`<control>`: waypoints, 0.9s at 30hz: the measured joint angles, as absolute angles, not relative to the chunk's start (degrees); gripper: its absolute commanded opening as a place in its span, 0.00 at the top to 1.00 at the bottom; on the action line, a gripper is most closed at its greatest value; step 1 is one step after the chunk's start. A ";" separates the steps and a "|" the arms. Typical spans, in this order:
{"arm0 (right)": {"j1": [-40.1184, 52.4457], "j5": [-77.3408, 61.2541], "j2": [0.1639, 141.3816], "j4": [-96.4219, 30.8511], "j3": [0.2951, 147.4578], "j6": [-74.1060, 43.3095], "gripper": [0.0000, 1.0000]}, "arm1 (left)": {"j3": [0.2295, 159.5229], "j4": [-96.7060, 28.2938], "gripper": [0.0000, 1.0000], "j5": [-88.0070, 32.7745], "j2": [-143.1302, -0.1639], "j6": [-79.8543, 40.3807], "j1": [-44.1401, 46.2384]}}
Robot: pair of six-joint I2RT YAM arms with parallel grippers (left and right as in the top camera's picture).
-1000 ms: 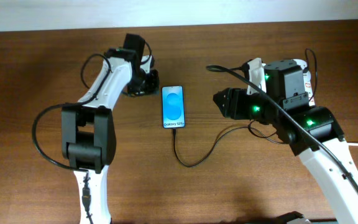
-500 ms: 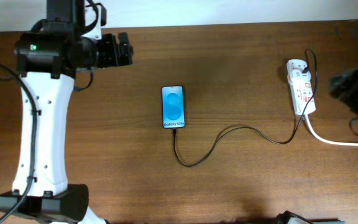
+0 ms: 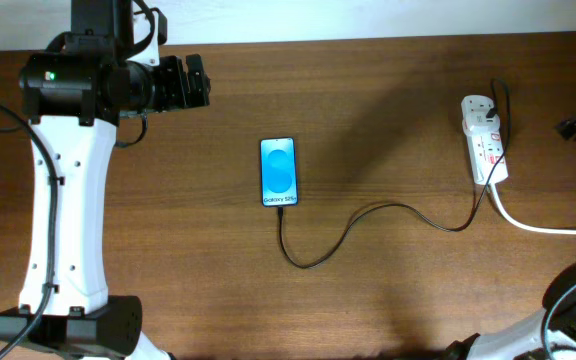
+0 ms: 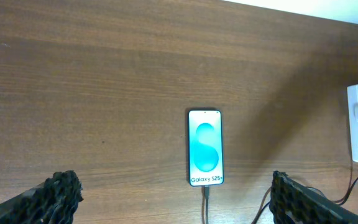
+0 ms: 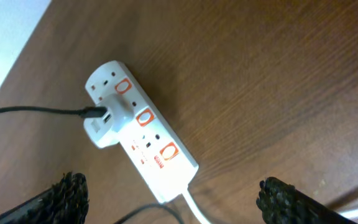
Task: Plug charger to phone and switch on socket
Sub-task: 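Press the power strip switch beside the charger with the right gripper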
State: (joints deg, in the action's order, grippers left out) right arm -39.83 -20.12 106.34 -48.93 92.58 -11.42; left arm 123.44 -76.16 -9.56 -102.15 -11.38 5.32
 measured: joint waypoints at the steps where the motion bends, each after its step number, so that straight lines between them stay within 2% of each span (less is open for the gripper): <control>1: -39.22 -19.57 108.44 -48.03 92.58 -11.35 0.10 | 123.44 -76.16 0.01 -9.56 -102.15 -11.35 5.32; 6: -35.18 -17.19 118.34 -43.35 92.58 -9.78 0.09 | 123.44 -76.14 0.01 -9.56 -102.15 -11.35 5.32; 13: -30.26 -10.72 121.84 -38.72 92.58 -8.75 0.09 | 123.44 -76.14 0.01 -9.56 -102.15 -11.35 5.32; 22: -30.30 -8.84 125.60 -38.22 92.68 -19.16 0.09 | 123.44 -76.14 0.01 -9.56 -102.15 -11.35 5.32; 27: -29.45 -9.32 125.86 -36.38 92.68 -20.99 0.09 | 123.44 -76.14 0.01 -9.56 -102.15 -11.35 5.32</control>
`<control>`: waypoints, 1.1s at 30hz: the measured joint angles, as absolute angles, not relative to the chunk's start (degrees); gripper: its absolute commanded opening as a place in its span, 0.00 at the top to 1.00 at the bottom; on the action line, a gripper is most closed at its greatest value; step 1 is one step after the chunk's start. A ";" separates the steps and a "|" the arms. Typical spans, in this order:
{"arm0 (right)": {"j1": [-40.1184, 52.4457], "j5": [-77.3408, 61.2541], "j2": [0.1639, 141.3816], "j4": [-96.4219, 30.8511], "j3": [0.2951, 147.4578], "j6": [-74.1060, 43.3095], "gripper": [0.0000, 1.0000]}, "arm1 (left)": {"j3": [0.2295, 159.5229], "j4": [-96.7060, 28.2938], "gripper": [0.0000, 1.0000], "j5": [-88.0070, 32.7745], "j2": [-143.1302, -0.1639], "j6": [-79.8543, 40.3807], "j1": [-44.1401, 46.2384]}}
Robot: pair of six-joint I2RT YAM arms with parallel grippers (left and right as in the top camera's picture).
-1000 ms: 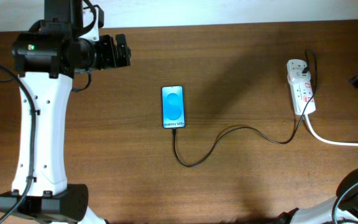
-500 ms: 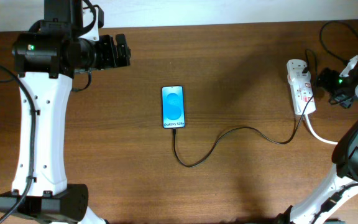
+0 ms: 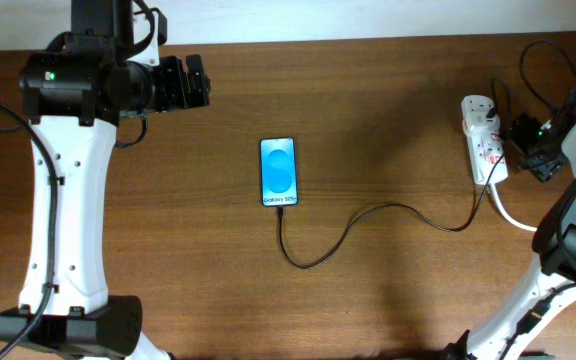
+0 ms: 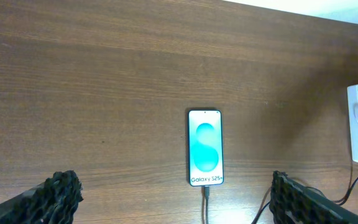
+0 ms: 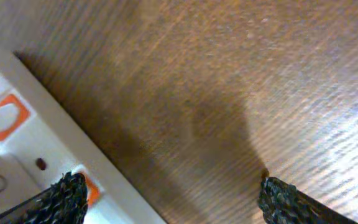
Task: Plug charger to phone and switch on socket
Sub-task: 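Press the power strip switch beside the charger with the right gripper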
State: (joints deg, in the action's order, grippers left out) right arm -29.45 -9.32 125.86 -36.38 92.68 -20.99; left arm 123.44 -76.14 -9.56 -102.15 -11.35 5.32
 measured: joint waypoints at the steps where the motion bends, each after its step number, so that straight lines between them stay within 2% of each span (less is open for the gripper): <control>1: -28.86 -9.32 125.86 -35.75 92.68 -21.12 0.09 | 123.44 -76.14 0.01 -9.56 -102.15 -11.35 5.32; 23: -28.08 -8.43 125.29 -36.88 91.96 -22.76 0.09 | 123.44 -76.14 0.01 -9.56 -102.15 -11.35 5.32; 31: -27.18 -12.14 124.60 -41.41 91.48 -22.28 0.09 | 123.44 -76.16 0.01 -9.56 -102.15 -11.35 5.32; 33: -28.23 -11.31 124.92 -46.15 93.69 -22.00 0.09 | 123.44 -76.14 0.01 -9.56 -102.15 -11.35 5.32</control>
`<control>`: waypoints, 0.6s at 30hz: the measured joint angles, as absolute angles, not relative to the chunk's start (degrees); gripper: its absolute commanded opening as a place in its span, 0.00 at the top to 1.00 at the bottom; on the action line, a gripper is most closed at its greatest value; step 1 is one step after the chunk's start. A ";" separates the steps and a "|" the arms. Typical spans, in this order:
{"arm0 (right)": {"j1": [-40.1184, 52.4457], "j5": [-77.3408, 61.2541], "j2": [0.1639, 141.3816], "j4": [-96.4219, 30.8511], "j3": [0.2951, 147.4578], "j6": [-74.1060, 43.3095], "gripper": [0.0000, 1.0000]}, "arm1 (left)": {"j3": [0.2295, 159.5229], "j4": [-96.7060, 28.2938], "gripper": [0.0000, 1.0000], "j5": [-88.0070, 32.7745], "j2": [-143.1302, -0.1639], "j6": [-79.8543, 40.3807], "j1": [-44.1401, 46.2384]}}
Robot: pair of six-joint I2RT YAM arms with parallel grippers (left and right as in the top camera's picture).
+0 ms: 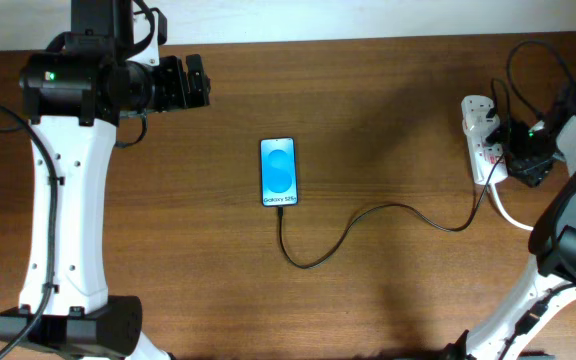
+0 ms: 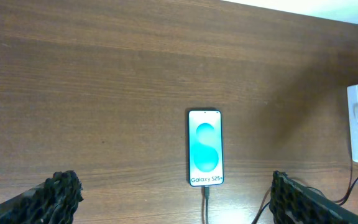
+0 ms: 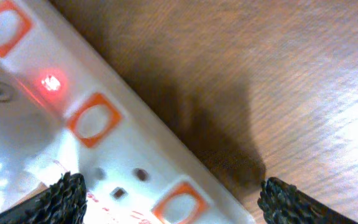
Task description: Plug charger to phone and switch on socket
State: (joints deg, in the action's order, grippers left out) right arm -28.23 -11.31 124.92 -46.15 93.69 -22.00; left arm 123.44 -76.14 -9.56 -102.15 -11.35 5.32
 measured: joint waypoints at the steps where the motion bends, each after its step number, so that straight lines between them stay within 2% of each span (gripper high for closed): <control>1: -30.59 -9.23 125.36 -51.64 97.80 -20.25 0.09 | 123.44 -76.16 0.01 -9.56 -102.15 -11.35 5.32; 5: -36.45 -6.09 125.89 -67.02 116.18 -17.65 0.09 | 123.44 -76.25 0.01 -9.56 -102.15 -11.35 5.32; 10: -36.01 -11.68 125.38 -87.05 143.94 -8.54 0.11 | 123.44 -76.29 0.01 -9.56 -102.15 -11.38 5.32; 13: -33.08 -16.56 123.42 -96.40 159.41 -4.80 0.08 | 123.44 -76.29 0.00 -9.56 -102.15 -11.35 5.32; 14: -30.37 -16.93 121.75 -96.90 162.65 -4.27 0.02 | 123.44 -76.29 0.01 -9.56 -102.15 -11.35 5.32; 18: -8.88 -15.00 104.07 -96.97 163.83 -2.48 0.02 | 123.44 -76.25 0.01 -9.56 -102.15 -11.35 5.32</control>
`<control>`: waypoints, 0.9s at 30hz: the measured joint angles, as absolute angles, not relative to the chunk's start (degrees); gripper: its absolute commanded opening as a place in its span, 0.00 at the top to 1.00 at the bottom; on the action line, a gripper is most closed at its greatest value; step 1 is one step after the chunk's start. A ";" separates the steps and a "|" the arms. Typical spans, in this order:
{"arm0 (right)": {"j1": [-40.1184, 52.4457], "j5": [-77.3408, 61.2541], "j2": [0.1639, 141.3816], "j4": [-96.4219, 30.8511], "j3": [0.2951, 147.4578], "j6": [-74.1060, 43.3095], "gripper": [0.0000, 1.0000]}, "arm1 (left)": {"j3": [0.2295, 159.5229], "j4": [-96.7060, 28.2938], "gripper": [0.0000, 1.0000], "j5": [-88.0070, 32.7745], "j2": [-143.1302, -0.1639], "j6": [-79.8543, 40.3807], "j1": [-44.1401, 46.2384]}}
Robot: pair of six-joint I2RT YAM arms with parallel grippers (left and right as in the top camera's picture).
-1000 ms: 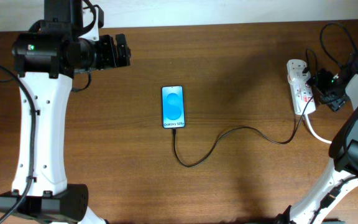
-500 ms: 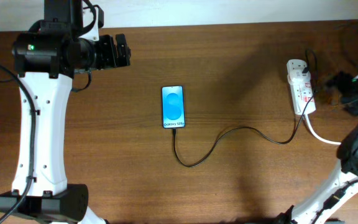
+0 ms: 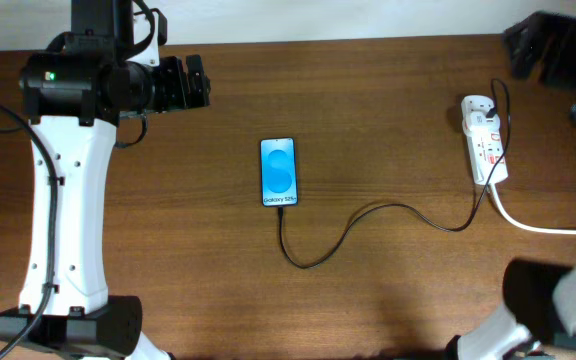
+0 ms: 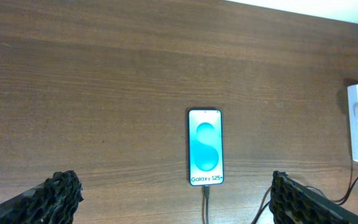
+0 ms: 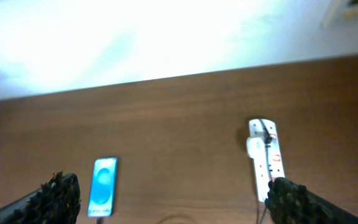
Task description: Plug charger to phone and switch on socket
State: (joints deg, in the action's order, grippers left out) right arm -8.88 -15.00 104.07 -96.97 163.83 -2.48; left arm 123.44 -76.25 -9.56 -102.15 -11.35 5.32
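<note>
The phone lies face up mid-table with its screen lit, and the black charger cable is plugged into its near end. The cable curves right to the white adapter in the white power strip. My right gripper hangs high at the far right corner, open and empty; its view takes in the phone and the strip. My left gripper is raised at the far left, open, with the phone between its fingertips in its view.
The strip's thick white lead runs off the table's right edge. A pale wall borders the table's far side. Bare wooden tabletop surrounds the phone.
My right gripper was right down on the power strip, where a red light was lit. Now it is high at the far right corner. The left arm, phone and cable are unchanged.
First my right gripper was above the strip at the right edge, with no light showing on it. Then it was low beside the strip, then close over it with a red indicator lit. Now it is raised away. The phone stayed plugged in throughout.
</note>
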 measured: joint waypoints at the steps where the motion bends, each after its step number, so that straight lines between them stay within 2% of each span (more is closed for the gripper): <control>1: -3.97 -9.76 96.66 -96.66 156.05 -3.27 0.02 | 123.44 -76.25 0.01 -9.56 -102.15 -11.35 5.32; 4: -1.65 -3.29 82.50 -96.53 133.71 -7.01 0.02 | 123.44 -76.27 0.01 -9.52 -102.10 -11.35 5.32; 6: -1.15 -1.26 70.65 -87.26 106.08 -9.41 0.02 | 123.44 -76.16 0.01 -9.37 -102.10 -11.35 5.32; 9: -1.06 -3.79 55.07 -78.70 78.61 -11.44 0.02 | 123.48 -76.34 0.01 -9.41 -102.08 -11.35 5.32; 12: -1.06 -8.95 51.75 -79.22 68.71 -13.10 0.02 | 123.50 -76.29 0.01 -9.39 -102.08 -11.35 5.32; 15: -1.06 -8.49 54.87 -77.71 67.16 -12.43 0.02 | 123.50 -76.34 0.01 -9.39 -102.08 -11.35 5.32; 17: -1.06 -8.49 55.70 -71.18 66.94 -8.08 0.02 | 123.50 -76.29 0.01 -9.39 -102.08 -11.35 5.32; 18: -1.02 -8.51 55.46 -66.54 66.46 -5.61 0.02 | 123.48 -76.34 0.01 -9.39 -102.08 -11.35 5.32; 20: -0.12 -8.49 51.03 -48.56 61.45 -0.75 0.02 | 123.48 -76.36 0.01 -9.37 -102.08 -11.35 5.32; 22: 1.02 -8.23 41.12 -23.79 48.36 3.38 0.02 | 123.50 -76.25 0.01 -9.39 -102.08 -11.35 5.32; 24: 1.02 -7.57 30.74 -5.50 32.32 4.82 0.02 | 123.50 -76.25 0.01 -9.37 -102.06 -11.35 5.32; 27: 1.02 -4.91 18.55 5.67 13.76 5.23 0.02 | 123.50 -76.25 0.01 -9.37 -102.00 -11.35 5.32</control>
State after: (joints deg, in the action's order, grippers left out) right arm 1.02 -4.91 18.55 5.67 13.76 5.23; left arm 123.50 -76.25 -9.37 -102.00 -11.35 5.32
